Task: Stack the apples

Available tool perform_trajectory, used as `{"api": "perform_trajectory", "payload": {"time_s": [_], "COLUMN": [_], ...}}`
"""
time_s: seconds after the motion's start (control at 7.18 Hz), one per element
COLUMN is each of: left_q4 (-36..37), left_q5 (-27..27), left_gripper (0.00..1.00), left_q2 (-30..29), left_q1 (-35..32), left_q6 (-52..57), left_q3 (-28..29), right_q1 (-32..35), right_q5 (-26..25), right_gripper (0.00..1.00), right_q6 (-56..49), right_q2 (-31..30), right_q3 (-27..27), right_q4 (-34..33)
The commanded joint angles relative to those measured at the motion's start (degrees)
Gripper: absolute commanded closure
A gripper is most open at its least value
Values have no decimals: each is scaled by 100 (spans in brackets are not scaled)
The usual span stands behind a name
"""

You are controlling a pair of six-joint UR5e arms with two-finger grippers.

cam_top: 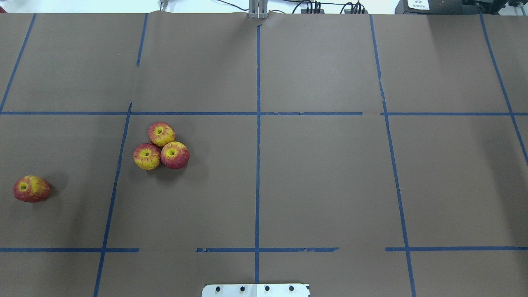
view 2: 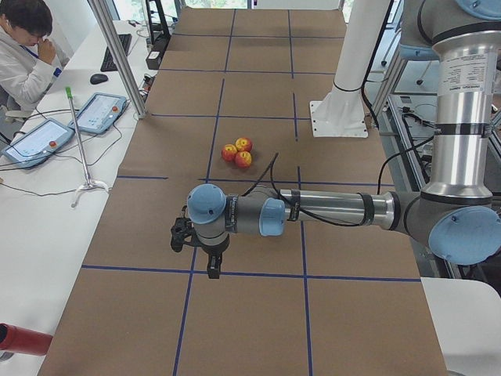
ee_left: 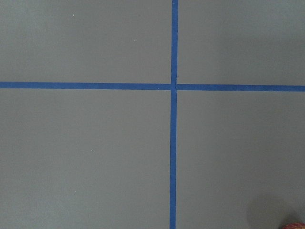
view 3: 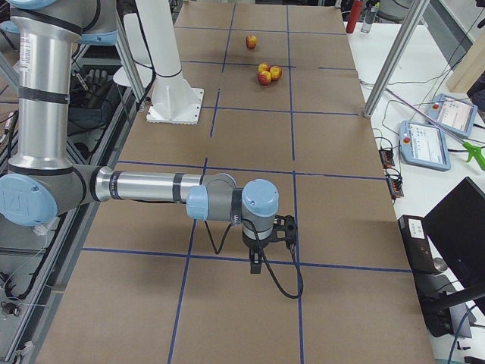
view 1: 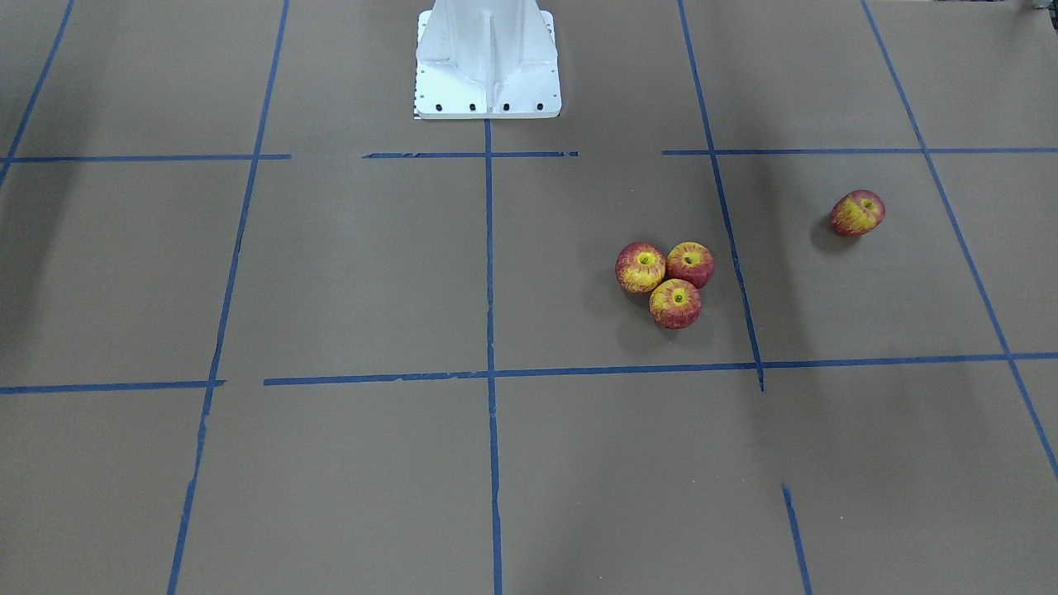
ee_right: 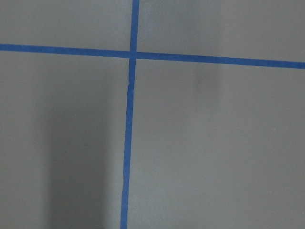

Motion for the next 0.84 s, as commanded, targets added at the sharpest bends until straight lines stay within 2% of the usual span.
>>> {"api": "perform_trajectory", "payload": {"time_s": [0.0, 0.14, 0.28, 0.42, 0.56, 0.7], "left_q4": [-131, -124, -193, -429, -849, -1314], "left_q5": [366, 561, 493, 179, 89, 88], "left_gripper": [0, 0, 0, 0, 0, 0], "left_q2": [207, 227, 488, 473, 560, 596], "left_q1": [-29, -30, -38, -30, -12, 319], "left_q6": [158, 177, 177, 116, -346, -472], "left_q3": [-486, -438, -673, -623, -666, -606], "right_q1": [0, 0, 0, 0, 0, 0], "right_q5": [0, 0, 0, 0, 0, 0], "right_gripper": [0, 0, 0, 0, 0, 0], "right_q6": [0, 0, 0, 0, 0, 0], "right_q2": [0, 0, 0, 0, 0, 0], "right_q3": [0, 0, 0, 0, 0, 0], "right_q4": [0, 0, 0, 0, 0, 0]}}
